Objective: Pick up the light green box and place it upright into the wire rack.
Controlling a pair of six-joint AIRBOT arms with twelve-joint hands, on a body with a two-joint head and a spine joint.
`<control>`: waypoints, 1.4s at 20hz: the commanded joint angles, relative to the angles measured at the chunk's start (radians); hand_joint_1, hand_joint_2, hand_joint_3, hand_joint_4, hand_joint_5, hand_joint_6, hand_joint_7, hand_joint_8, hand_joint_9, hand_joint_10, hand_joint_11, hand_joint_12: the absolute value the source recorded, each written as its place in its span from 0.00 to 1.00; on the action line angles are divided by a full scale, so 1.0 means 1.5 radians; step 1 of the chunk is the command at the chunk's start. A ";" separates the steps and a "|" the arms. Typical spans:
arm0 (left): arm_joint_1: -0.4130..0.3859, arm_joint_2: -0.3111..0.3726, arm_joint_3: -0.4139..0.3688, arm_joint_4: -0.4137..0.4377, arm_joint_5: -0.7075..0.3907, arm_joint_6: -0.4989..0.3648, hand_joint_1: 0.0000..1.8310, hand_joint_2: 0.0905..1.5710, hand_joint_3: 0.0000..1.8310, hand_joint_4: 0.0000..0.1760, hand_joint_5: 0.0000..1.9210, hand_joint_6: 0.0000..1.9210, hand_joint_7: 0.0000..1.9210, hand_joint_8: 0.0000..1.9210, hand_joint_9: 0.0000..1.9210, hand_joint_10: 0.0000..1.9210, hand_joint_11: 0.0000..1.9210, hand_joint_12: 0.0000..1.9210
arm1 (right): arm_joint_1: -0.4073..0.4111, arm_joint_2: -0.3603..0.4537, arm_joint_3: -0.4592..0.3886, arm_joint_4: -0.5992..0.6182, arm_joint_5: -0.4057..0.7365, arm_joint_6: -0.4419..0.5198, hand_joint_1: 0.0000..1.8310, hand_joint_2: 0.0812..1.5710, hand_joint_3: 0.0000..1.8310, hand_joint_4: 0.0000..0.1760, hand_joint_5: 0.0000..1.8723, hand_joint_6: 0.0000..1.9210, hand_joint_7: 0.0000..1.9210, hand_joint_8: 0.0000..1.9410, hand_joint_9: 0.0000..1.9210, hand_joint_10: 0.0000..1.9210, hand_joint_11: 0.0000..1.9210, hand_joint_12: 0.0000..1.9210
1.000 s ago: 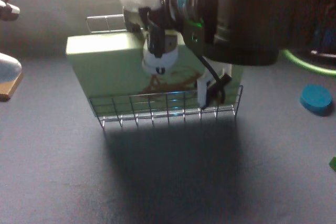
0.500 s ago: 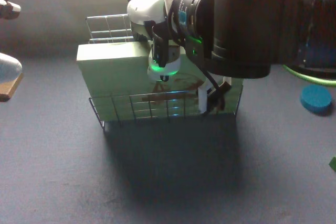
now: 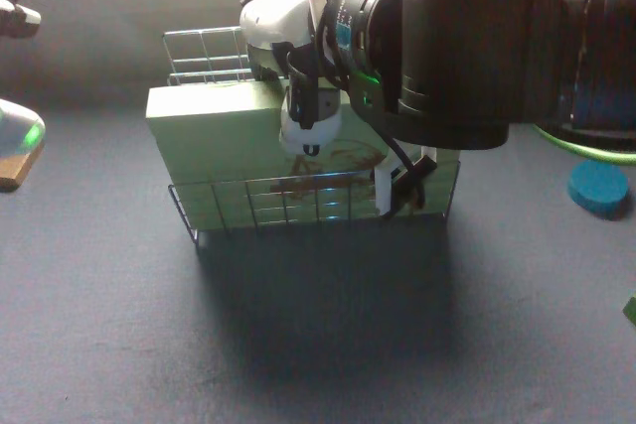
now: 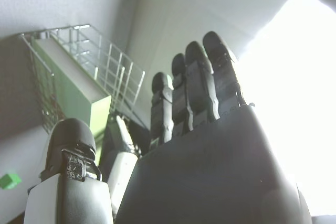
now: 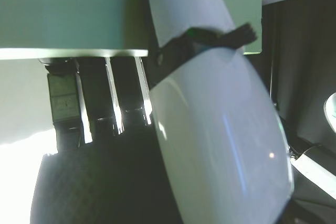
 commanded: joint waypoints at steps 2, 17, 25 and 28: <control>-0.011 -0.003 -0.004 0.040 -0.034 0.002 0.16 0.75 0.00 0.43 0.10 0.00 0.10 0.00 0.10 0.00 0.00 0.25 | 0.005 -0.001 0.000 -0.048 0.017 -0.004 0.73 0.76 0.00 0.00 0.36 0.67 0.44 0.62 0.40 0.78 0.34 0.78; -0.011 -0.022 -0.023 0.040 -0.036 -0.003 0.13 0.78 0.00 0.44 0.08 0.00 0.08 0.00 0.09 0.00 0.00 0.22 | 0.027 0.032 -0.044 -0.048 0.017 -0.025 0.36 0.62 0.00 0.00 0.11 0.00 0.13 0.00 0.13 0.00 0.00 0.48; 0.003 -0.039 -0.044 0.053 -0.036 -0.027 0.13 0.78 0.00 0.45 0.08 0.00 0.08 0.00 0.09 0.00 0.00 0.22 | 0.115 0.182 -0.171 -0.050 0.043 -0.065 0.23 0.61 0.00 0.00 0.06 0.00 0.07 0.00 0.06 0.00 0.00 0.37; 0.006 -0.040 -0.058 0.053 -0.038 -0.027 0.13 0.78 0.00 0.44 0.08 0.00 0.08 0.00 0.09 0.00 0.00 0.22 | 0.121 0.282 -0.254 -0.048 0.076 -0.114 0.23 0.65 0.00 0.00 0.15 0.02 0.17 0.01 0.15 0.02 0.00 0.57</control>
